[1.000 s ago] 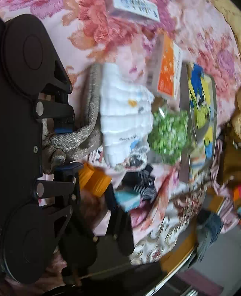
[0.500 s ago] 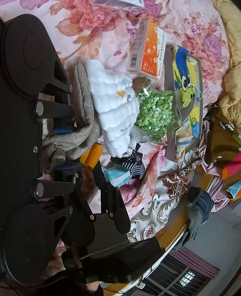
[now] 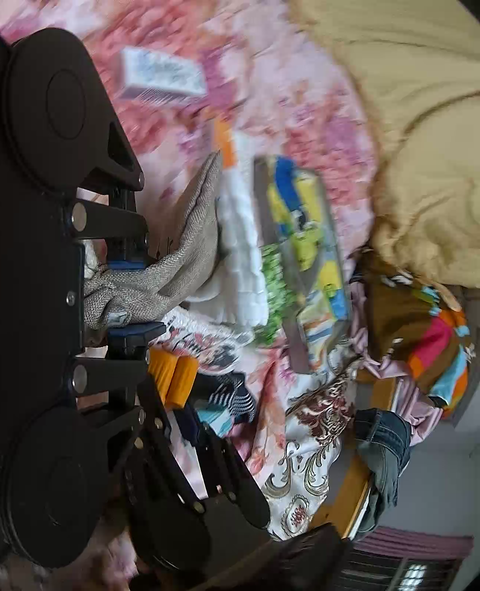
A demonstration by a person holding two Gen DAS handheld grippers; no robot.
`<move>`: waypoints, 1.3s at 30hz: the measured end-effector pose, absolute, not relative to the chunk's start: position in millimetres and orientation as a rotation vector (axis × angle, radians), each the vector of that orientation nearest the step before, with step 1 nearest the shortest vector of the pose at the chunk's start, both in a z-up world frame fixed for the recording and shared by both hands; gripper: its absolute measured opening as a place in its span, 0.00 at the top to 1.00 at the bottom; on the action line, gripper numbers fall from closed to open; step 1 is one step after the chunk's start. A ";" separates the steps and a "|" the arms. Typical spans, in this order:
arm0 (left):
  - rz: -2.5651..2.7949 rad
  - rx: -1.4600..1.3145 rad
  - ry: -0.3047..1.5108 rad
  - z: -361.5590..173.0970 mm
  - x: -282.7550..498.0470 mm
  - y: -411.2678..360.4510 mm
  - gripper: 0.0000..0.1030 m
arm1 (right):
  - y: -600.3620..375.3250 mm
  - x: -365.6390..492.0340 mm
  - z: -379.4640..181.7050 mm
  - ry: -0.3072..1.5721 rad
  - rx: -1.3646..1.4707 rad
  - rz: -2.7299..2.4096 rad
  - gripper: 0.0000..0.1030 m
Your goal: Organize soft objects
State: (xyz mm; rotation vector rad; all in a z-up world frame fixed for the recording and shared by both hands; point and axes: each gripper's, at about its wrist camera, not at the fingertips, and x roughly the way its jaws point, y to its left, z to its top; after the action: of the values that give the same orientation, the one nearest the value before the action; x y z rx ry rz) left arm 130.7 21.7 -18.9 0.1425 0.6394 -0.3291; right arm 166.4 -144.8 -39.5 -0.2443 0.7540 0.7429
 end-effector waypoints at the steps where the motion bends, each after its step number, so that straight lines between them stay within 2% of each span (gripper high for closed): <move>1: -0.318 0.175 0.611 -17.6 128.0 19.5 0.72 | -146.0 167.3 -38.0 0.750 -0.231 0.745 0.72; 4: -0.303 0.184 0.559 -12.1 124.1 19.5 0.72 | -150.2 168.6 -33.7 0.730 -0.189 0.748 0.72; 10: -0.311 0.086 0.570 -8.7 128.1 28.0 0.72 | -154.4 167.2 -25.9 0.667 -0.146 0.746 0.72; 18: -0.338 0.100 0.422 1.0 113.1 23.7 0.72 | -166.2 165.1 -14.4 0.583 -0.044 0.794 0.72; 31: -0.303 0.045 0.381 8.6 116.9 30.9 0.72 | -173.7 161.6 -1.4 0.477 0.026 0.782 0.68; 39: -0.276 -0.018 0.342 21.0 159.7 41.7 0.71 | -160.1 183.1 8.6 0.437 -0.011 0.728 0.68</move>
State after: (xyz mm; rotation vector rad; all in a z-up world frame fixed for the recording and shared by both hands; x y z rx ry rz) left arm 159.7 41.7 21.0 -0.0179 0.3420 -0.2763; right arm 183.1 -160.1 8.6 -0.0114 0.4372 0.7281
